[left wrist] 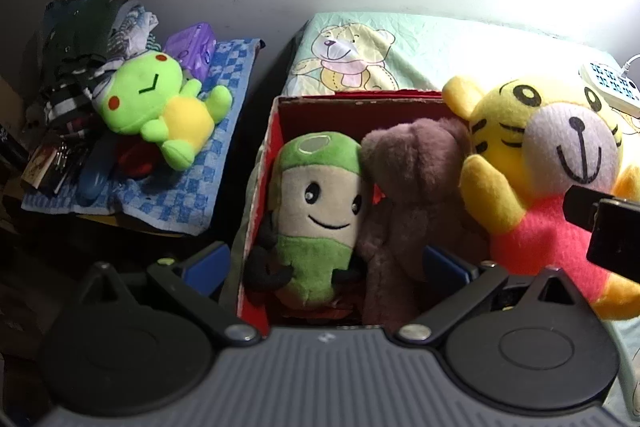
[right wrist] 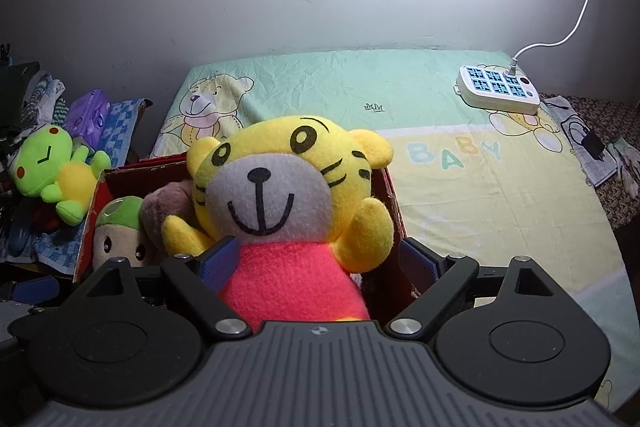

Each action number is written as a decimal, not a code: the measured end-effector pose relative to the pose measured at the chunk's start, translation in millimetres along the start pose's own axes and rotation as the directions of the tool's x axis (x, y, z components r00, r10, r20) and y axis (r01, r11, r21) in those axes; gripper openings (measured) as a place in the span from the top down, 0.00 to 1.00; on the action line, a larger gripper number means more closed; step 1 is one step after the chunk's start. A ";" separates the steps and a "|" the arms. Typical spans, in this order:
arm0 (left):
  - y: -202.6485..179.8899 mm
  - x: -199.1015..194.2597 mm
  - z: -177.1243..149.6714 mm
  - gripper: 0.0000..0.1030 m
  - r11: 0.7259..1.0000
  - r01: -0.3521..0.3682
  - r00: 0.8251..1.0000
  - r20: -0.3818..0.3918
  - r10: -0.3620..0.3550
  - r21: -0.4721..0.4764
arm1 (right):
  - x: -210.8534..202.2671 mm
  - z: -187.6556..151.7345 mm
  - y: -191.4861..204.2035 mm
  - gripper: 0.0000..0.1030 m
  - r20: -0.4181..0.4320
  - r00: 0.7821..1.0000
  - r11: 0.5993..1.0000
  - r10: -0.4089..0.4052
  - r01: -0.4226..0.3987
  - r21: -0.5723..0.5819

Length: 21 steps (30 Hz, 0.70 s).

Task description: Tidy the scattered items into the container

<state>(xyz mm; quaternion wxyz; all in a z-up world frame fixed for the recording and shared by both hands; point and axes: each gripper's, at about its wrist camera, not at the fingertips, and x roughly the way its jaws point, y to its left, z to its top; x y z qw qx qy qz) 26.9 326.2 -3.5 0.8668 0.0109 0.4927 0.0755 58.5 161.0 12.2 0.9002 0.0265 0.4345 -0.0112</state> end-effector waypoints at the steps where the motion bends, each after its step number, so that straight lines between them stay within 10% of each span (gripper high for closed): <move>1: -0.5 2.7 1.2 0.01 1.000 0.004 1.000 -0.006 -0.004 -0.002 | 2.1 1.0 1.7 0.14 -0.003 1.000 1.000 -0.006 0.006 -0.015; 21: -3.4 13.2 5.2 0.01 1.000 0.006 1.000 -0.001 -0.006 0.014 | 13.4 6.3 2.0 0.11 -0.036 0.999 1.000 0.019 -0.019 0.000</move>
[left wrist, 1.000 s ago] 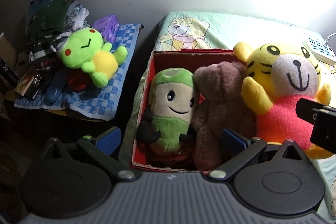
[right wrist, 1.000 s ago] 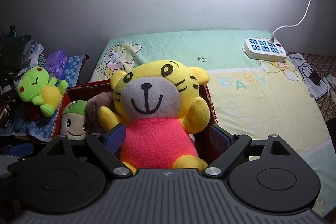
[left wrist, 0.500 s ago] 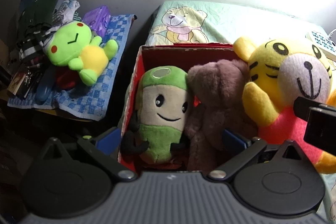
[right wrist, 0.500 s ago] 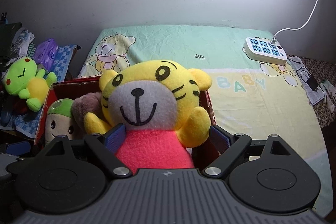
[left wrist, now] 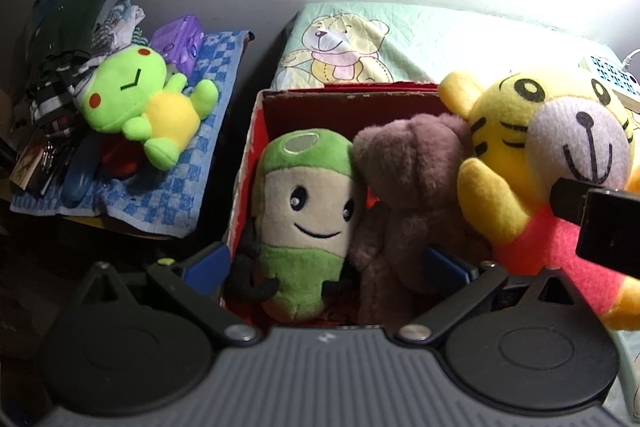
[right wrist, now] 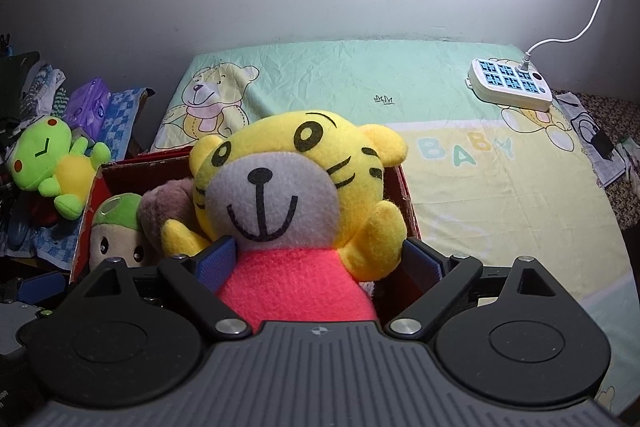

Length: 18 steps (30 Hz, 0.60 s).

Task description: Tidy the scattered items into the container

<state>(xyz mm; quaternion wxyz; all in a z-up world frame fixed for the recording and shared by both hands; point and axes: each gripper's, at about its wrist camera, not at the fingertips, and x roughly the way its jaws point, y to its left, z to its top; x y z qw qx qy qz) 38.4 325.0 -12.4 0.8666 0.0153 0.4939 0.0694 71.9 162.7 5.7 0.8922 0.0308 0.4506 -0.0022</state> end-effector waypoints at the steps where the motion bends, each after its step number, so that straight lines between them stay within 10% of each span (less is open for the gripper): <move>1: -0.4 -0.8 0.1 0.01 1.000 -0.003 1.000 0.005 0.003 0.003 | -0.1 -0.1 0.1 0.11 -0.001 1.000 1.000 0.000 0.000 0.001; 18: 6.1 -16.7 -2.3 0.01 1.000 0.003 0.999 0.050 -0.002 -0.014 | -3.6 -5.6 -1.3 0.12 -0.003 1.000 1.000 0.003 -0.003 0.000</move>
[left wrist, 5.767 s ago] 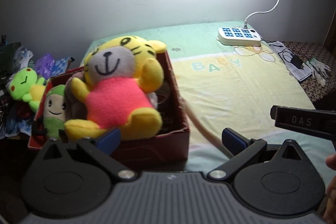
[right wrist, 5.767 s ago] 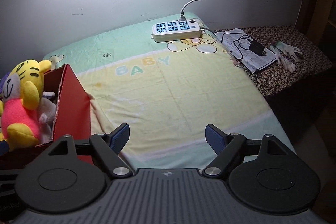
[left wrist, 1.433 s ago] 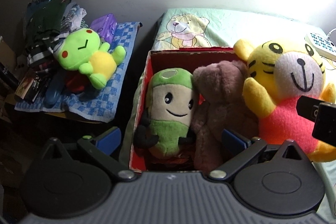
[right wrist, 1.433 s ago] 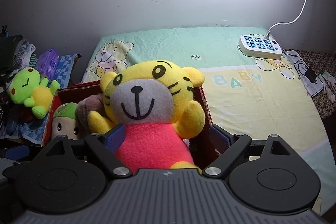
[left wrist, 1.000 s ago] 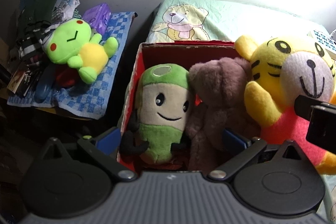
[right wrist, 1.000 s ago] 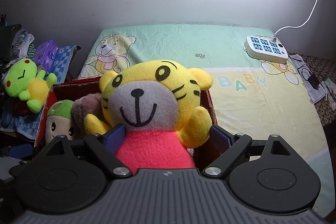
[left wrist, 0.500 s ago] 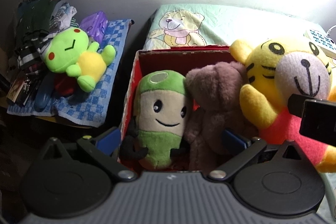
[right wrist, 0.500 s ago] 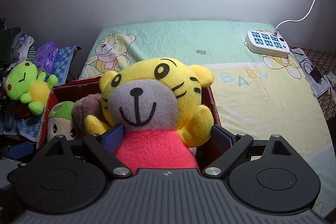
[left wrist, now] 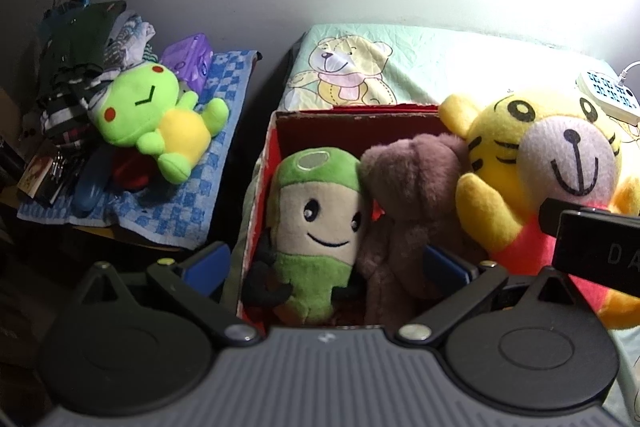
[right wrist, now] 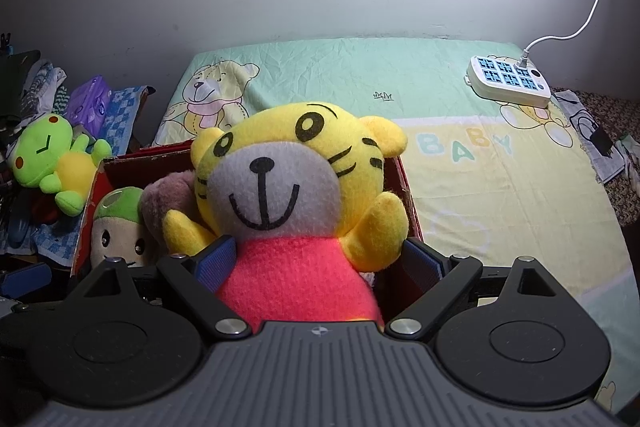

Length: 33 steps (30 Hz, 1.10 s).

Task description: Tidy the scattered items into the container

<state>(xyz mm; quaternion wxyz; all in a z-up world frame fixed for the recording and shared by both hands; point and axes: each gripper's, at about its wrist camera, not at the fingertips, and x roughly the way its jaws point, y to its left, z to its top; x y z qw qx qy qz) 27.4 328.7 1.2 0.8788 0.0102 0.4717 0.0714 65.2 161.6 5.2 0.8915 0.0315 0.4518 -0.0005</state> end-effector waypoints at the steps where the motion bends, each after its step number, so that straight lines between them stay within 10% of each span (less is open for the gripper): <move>1: 0.0 -0.9 -0.3 0.01 1.000 0.002 1.000 0.000 -0.002 0.000 | -0.6 -0.5 -0.2 0.12 -0.001 1.000 1.000 0.002 -0.002 0.000; 33: -7.4 -20.7 -19.2 0.01 0.999 0.041 0.999 -0.019 -0.041 0.016 | -17.3 -20.6 -9.0 0.12 -0.018 0.998 0.998 0.053 -0.053 0.015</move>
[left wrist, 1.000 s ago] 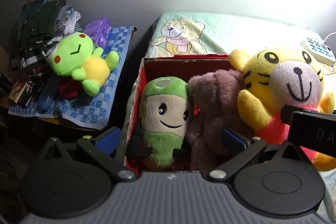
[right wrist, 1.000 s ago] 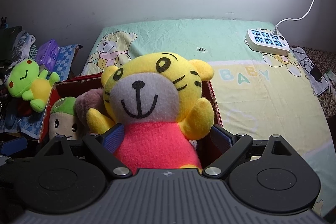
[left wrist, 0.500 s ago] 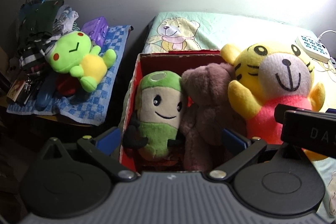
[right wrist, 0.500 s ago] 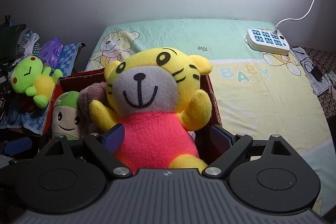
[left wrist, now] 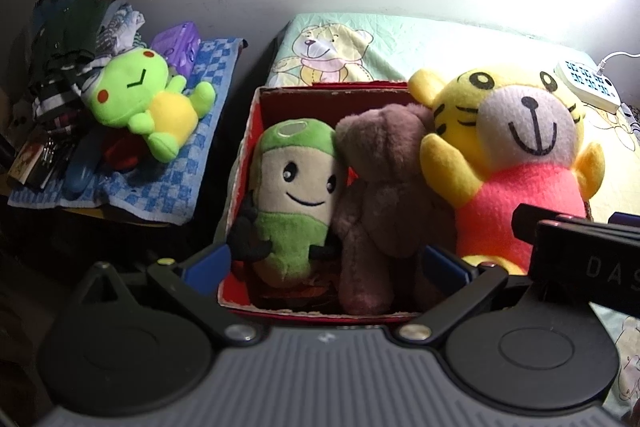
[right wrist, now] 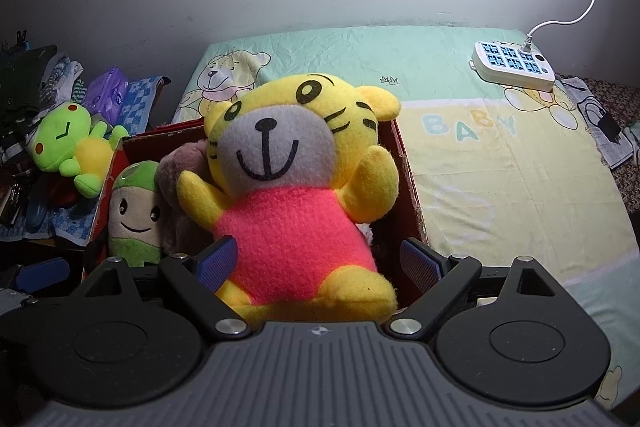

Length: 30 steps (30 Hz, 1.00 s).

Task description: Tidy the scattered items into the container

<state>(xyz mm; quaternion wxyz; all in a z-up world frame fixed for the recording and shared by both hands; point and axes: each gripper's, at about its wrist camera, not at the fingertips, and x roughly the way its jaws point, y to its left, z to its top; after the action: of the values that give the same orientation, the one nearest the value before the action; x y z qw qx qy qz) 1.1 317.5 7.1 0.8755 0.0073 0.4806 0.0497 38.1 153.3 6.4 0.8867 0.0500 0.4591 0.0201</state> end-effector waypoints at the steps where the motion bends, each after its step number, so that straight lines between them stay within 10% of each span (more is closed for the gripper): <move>1: -0.6 -1.5 -0.5 0.01 1.000 0.001 1.000 0.003 -0.001 0.003 | -0.8 -0.7 -0.5 0.12 -0.001 1.000 1.000 0.002 -0.002 0.003; 30: -1.3 -4.4 -11.1 0.01 1.000 0.010 0.999 -0.031 -0.011 -0.022 | -14.5 -9.0 -2.5 0.12 0.043 0.998 0.999 -0.038 0.038 -0.020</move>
<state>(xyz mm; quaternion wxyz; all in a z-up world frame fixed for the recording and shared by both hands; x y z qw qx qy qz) -10.5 315.4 4.6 0.8681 -0.0055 0.4938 0.0503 22.3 150.3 12.7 0.8969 0.0326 0.4409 0.0069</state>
